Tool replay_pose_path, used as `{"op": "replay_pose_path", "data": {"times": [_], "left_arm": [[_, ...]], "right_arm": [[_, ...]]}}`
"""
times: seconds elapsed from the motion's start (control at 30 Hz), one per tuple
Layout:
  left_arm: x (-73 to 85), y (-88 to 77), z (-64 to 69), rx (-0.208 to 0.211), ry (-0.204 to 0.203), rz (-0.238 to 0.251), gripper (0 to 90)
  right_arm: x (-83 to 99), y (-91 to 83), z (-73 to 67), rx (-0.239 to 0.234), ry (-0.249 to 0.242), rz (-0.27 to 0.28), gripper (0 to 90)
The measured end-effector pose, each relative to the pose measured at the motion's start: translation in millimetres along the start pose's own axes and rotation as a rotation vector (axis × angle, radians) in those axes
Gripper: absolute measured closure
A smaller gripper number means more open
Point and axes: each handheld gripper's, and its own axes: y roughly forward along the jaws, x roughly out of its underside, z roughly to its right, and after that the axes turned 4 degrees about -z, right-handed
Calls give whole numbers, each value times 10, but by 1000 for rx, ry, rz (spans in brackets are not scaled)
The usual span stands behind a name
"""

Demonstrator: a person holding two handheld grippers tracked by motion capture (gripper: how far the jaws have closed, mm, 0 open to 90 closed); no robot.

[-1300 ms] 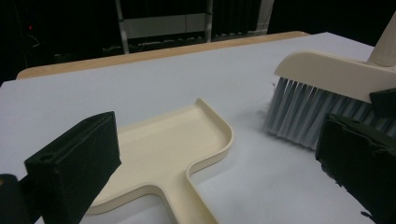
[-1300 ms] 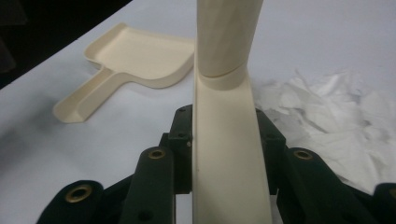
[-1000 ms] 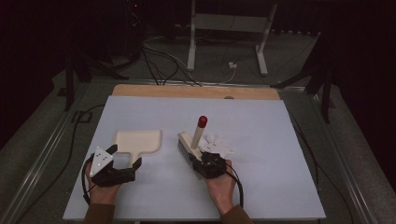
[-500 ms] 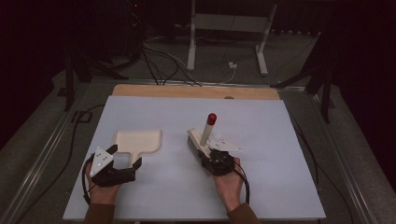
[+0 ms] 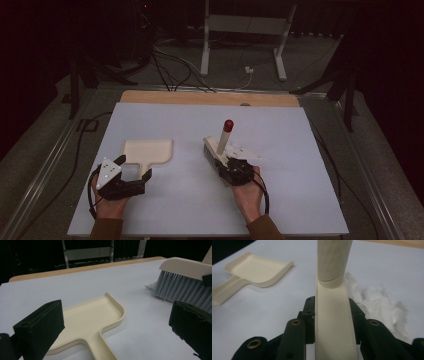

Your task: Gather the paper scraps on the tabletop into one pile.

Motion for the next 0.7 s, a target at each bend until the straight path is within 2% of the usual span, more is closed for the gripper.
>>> {"op": "replay_pose_path", "data": {"times": [0.23,0.3,0.5,0.6,0.7], "left_arm": [[1,2,3,2,-1,1,8],[2,2,0,1,-3,0,8],[2,3,4,2,0,0,8],[2,2,1,1,-1,-1,8],[3,2,1,1,-3,-1,8]], "right_arm": [[-87,-116,-1,-83,-36,40,678],[-133,-166,25,-107,-28,45,678],[-261,-317,164,-198,-2,75,678],[-322,-393,266,-217,7,89,678],[-371,-476,377,-214,10,98,678]]}}
